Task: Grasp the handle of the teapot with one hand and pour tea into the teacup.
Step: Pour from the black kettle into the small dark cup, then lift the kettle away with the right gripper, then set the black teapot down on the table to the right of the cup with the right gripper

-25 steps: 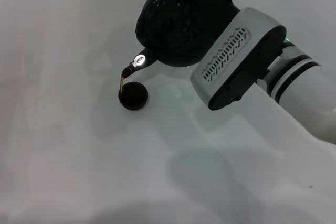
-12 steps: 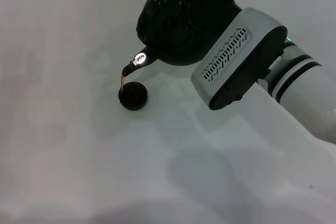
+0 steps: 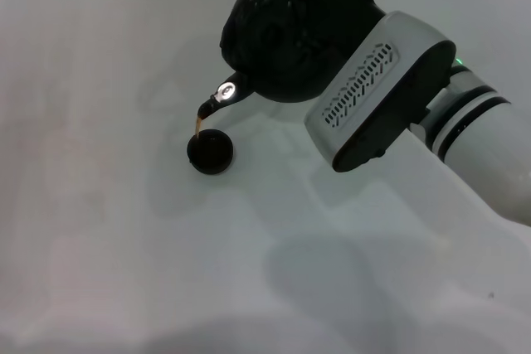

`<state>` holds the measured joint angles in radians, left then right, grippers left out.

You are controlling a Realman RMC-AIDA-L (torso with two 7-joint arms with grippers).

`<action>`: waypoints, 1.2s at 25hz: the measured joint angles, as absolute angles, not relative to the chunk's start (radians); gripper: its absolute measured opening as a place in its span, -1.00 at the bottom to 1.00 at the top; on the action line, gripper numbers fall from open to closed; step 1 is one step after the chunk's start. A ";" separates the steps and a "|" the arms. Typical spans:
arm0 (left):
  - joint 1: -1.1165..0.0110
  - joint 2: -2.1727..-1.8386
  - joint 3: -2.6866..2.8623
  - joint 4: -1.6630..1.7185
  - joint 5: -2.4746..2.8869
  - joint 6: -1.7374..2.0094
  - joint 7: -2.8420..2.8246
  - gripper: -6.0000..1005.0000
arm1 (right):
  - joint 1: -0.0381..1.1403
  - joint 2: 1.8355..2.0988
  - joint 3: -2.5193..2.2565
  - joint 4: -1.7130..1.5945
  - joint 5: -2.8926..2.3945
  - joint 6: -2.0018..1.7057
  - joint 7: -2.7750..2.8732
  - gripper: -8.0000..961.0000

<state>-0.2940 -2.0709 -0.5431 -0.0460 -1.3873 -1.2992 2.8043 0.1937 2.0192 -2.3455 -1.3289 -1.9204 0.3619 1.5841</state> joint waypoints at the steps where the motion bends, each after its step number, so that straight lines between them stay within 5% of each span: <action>1: -0.295 -2.071 -0.543 -0.046 -1.388 -1.299 2.804 0.71 | 0.194 2.019 -2.346 -1.328 -1.920 0.364 1.584 -0.74; 30: -0.302 -2.071 -0.543 -0.046 -1.388 -1.290 2.804 0.71 | 0.129 2.014 -2.264 -1.427 -1.679 0.234 1.600 -0.74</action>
<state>-0.3021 -2.0709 -0.5430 -0.0460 -1.3884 -1.2901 2.8041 0.1289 2.0141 -2.2637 -1.4267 -1.6790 0.2337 1.5999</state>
